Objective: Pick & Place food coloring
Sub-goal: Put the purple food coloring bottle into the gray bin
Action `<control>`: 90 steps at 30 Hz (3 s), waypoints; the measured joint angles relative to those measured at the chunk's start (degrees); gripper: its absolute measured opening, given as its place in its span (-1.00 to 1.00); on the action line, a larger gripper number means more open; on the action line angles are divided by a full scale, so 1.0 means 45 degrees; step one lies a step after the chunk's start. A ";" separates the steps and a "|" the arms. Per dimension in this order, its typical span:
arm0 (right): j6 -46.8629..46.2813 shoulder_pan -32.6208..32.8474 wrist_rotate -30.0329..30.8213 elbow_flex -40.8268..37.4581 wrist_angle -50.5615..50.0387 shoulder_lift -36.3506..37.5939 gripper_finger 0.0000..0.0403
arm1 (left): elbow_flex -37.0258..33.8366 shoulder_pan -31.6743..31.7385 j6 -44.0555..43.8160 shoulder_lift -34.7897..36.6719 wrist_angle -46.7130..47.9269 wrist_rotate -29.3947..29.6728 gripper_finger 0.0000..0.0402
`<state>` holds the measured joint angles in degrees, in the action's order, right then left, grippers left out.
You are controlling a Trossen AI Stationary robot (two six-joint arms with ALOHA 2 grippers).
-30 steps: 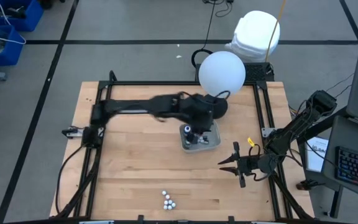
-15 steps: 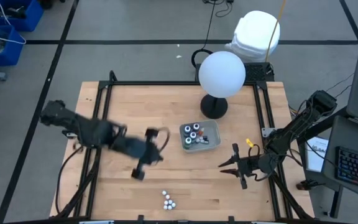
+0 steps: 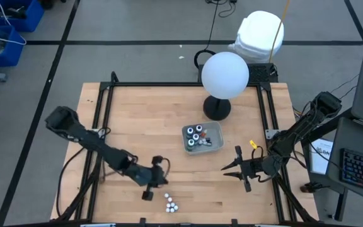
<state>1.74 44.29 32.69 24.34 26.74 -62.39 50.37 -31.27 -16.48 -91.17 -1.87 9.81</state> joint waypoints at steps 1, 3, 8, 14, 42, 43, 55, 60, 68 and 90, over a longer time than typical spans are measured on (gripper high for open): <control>-0.0003 0.0000 0.0000 0.0000 0.0000 0.0000 -0.62 | 0.0236 -0.0010 -0.0090 -0.0419 -0.0048 -0.0418 -0.86; 0.0001 0.0000 0.0000 -0.0001 -0.0002 0.0000 -0.62 | 0.0756 -0.0062 -0.0111 -0.1256 0.0033 -0.0908 -0.77; -0.0007 0.0000 0.0000 -0.0005 -0.0022 0.0000 -0.62 | 0.1831 -0.0105 -0.0061 -0.2504 0.1264 -0.1576 -0.38; -0.0336 0.0000 0.0005 -0.0006 -0.0414 -0.0001 -0.62 | 0.2264 -0.0097 0.0206 -0.2751 0.2299 -0.1990 0.08; -0.0529 -0.0001 0.0005 -0.0010 -0.0484 -0.0005 -0.62 | 0.2268 0.0097 0.0538 -0.3095 0.2190 -0.3207 -0.13; -0.0529 -0.0005 0.0005 -0.0010 -0.0487 -0.0005 -0.62 | 0.2268 0.0097 0.0537 -0.3156 0.2138 -0.3222 -0.15; -0.0529 -0.0005 0.0005 -0.0010 -0.0486 -0.0005 -0.62 | 0.2268 0.0097 0.0555 -0.3198 0.2092 -0.3179 -0.22; -0.0529 -0.0005 0.0005 -0.0010 -0.0481 -0.0005 -0.62 | 0.2268 0.0097 0.0600 -0.3198 0.2089 -0.3232 -0.22; -0.0529 -0.0002 0.0007 -0.0010 -0.0483 -0.0005 -0.62 | 0.2268 0.0097 0.0659 -0.3198 0.2077 -0.3174 -0.29; -0.0013 -0.0003 0.0039 -0.0010 -0.0311 -0.0005 -0.62 | 0.7871 0.1771 0.2683 -0.3086 1.0098 -0.1870 -0.75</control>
<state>1.68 44.28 32.86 24.29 25.34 -62.41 85.79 -23.30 -4.41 -105.06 43.57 1.40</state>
